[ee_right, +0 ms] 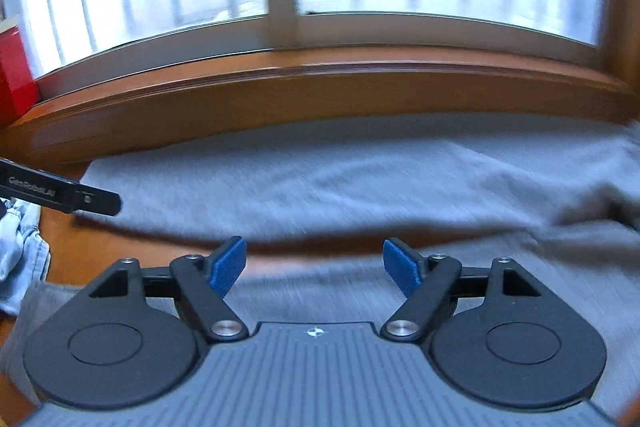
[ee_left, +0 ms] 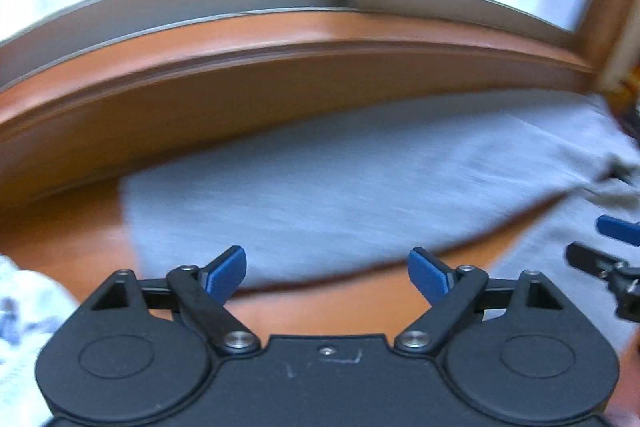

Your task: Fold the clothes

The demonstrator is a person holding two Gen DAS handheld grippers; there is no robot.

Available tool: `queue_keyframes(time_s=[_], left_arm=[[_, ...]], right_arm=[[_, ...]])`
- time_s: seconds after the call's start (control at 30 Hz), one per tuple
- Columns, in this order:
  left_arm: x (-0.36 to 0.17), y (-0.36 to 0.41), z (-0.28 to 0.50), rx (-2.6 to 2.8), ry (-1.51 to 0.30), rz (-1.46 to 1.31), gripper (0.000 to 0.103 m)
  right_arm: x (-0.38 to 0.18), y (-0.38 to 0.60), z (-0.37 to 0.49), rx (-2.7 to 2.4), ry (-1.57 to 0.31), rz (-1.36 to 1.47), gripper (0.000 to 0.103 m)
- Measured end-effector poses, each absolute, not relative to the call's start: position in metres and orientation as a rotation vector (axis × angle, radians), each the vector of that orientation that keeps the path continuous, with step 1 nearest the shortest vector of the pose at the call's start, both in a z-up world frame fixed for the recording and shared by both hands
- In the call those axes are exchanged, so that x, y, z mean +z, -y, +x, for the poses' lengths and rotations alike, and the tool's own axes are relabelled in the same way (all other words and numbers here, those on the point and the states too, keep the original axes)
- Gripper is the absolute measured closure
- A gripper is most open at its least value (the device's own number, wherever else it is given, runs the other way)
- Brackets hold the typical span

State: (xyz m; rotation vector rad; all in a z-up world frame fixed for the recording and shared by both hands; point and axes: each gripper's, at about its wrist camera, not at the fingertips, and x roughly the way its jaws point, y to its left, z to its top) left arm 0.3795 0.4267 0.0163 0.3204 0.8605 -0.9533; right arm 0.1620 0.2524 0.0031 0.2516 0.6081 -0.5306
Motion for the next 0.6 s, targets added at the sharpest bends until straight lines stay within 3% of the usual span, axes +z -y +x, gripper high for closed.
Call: queue_keyframes(time_s=[0.33,0.6], left_arm=[[0.016,-0.390,0.295,-1.094,-0.795,0.392,0.016],[-0.002,-0.386,0.227,-0.914,-0.859,0.355,0.016]], right_arm=[[-0.008,-0.245,0.066,-0.688,-0.549,0.379,0.023],[-0.016,-0.212,0.002,-0.600,-0.531,0.390,0.023]])
